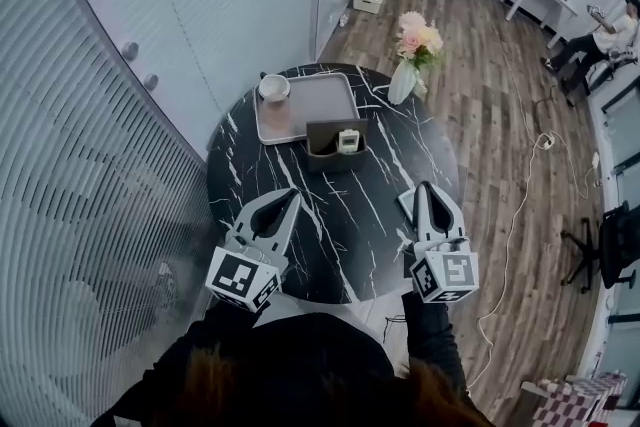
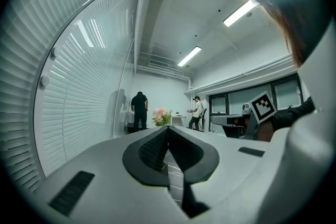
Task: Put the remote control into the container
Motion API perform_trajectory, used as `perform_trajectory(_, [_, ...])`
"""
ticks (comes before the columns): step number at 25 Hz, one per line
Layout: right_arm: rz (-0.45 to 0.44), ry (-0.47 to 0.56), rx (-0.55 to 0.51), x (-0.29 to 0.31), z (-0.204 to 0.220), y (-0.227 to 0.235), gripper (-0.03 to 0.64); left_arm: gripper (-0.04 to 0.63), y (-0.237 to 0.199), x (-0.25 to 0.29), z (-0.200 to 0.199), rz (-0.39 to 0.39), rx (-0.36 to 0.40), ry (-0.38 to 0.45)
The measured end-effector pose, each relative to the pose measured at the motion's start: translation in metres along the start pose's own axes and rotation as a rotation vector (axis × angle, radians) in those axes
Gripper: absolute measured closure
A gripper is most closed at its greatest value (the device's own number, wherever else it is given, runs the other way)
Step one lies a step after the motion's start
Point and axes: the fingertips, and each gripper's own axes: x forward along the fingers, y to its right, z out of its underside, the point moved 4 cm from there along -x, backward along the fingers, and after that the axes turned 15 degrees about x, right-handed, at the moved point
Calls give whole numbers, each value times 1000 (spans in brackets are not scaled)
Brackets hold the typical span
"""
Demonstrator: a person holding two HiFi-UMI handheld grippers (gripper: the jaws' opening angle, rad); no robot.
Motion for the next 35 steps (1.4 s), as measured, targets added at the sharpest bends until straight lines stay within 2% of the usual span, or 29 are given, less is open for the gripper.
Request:
perform_trajectory(6, [43,-89,-45,4,21,37,598,586,-6,-4,-2,-25,-3,-8])
perform_trajectory(15, [61,-320,-150,19,79,95,598,586,-11,-7,1,-50,-6,-19])
perform_trajectory(21, [54,-436,-117,29,123,124,597,586,-15,-4,-3,-64,3,-20])
perform_trajectory(26, [37,-577,-139,39,160,139,591,586,-21,-3,-4,-78,5,-26])
perform_trajectory(27, [33,-604,-135,41,166,141,566,586,-23,-3,-4,-80,5,-28])
perform_trajectory(29, [23,-661,-121,45,178,145,460,586,-25,-4,-3,-86,4,-33])
perform_trajectory(30, [20,-694,-118,46,184,147,434,586,-27,-4,-2,-88,3,-35])
perform_trajectory(35, [31,-848,-157,51,215,162,366,586,-32,-4,3,-96,11,-51])
